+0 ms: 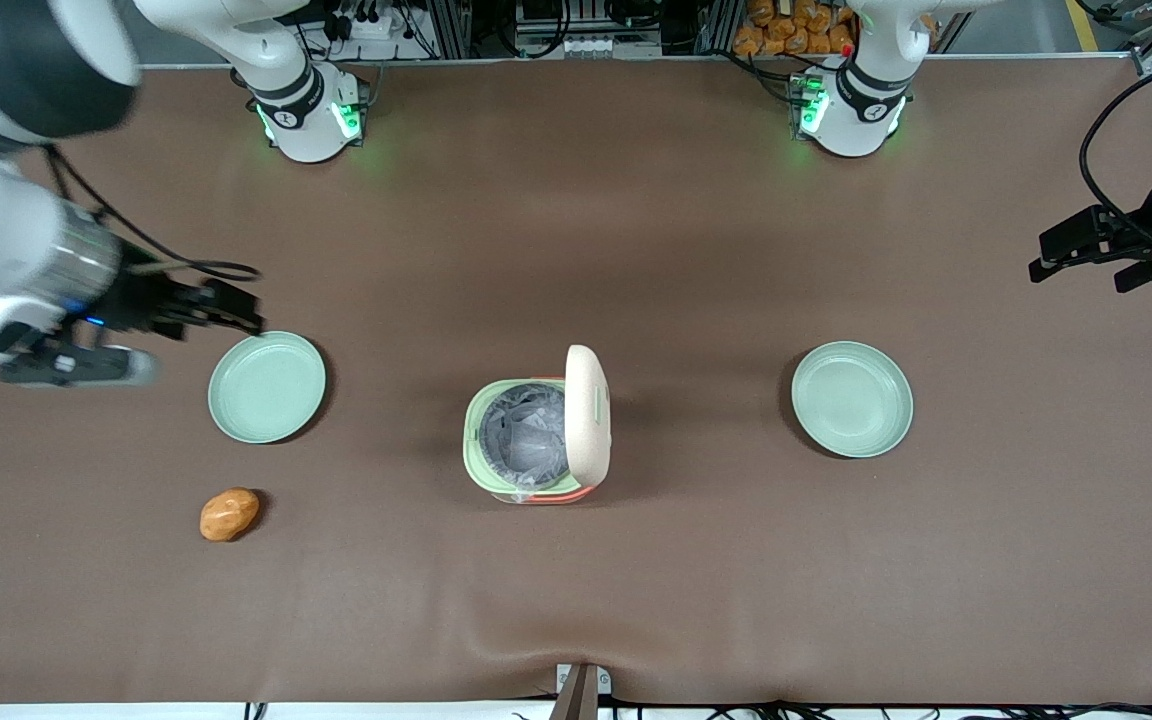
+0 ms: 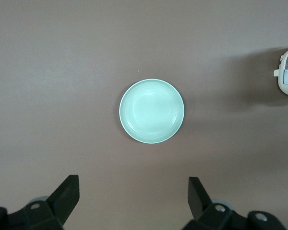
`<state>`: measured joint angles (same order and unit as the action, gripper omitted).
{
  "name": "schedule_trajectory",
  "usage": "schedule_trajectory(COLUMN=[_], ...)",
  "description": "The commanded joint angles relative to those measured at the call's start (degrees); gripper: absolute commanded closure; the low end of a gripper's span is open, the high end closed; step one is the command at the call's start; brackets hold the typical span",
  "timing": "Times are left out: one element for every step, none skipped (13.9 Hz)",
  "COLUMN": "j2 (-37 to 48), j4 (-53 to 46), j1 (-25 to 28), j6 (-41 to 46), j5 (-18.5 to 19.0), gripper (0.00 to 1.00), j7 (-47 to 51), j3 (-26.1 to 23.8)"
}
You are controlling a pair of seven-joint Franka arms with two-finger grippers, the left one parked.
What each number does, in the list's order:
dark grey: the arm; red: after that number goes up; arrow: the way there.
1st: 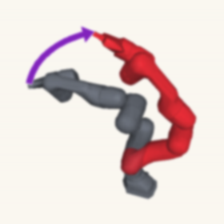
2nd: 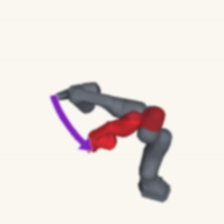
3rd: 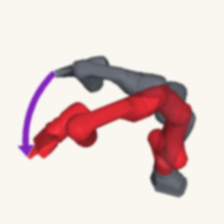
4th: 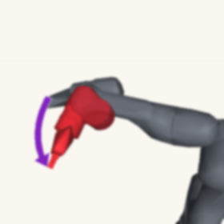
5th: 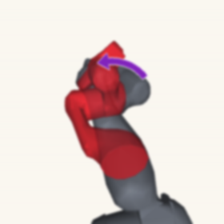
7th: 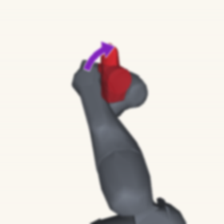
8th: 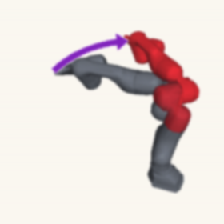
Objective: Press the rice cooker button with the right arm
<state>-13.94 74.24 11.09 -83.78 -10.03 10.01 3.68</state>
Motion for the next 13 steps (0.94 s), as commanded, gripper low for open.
schedule_trajectory(j2=[3.5, 4.3, 4.9, 5.4, 5.9, 6.5, 6.9, 7.3, 7.7, 7.8, 7.9, 8.2, 8.3], j4=[1.8, 1.8, 1.8, 1.8, 2.1, 3.1, 3.8, 4.2, 4.8, 4.9, 4.9, 5.0, 5.0], j1=[-6.0, -6.5, -6.7, -7.7, -8.7, -9.9, -10.7, -11.7, -12.5, -12.7, -12.8, -12.8, -12.7], j6=[3.2, 4.0, 4.8, 5.7, 6.3, 6.4, 6.4, 6.4, 6.4, 6.5, 6.4, 6.5, 6.5], j5=[1.8, 3.5, 5.3, 6.4, 6.6, 6.6, 6.7, 6.7, 7.1, 8.0, 9.0, 9.3, 9.3], gripper=[0.00, 0.00, 0.00, 0.00, 0.00, 0.00, 0.00, 0.00, 0.00, 0.00, 0.00, 0.00, 0.00], j7=[-0.7, -0.7, -0.7, -0.8, -0.8, -0.9, -1.5, -4.4, -7.3, -8.3, -8.7, -9.2, -10.5], j3=[-4.0, -4.1, -4.1, -4.1, -4.1, -4.0, -4.0, -4.0, -3.9, -3.8, -3.6, -3.0, -2.1])
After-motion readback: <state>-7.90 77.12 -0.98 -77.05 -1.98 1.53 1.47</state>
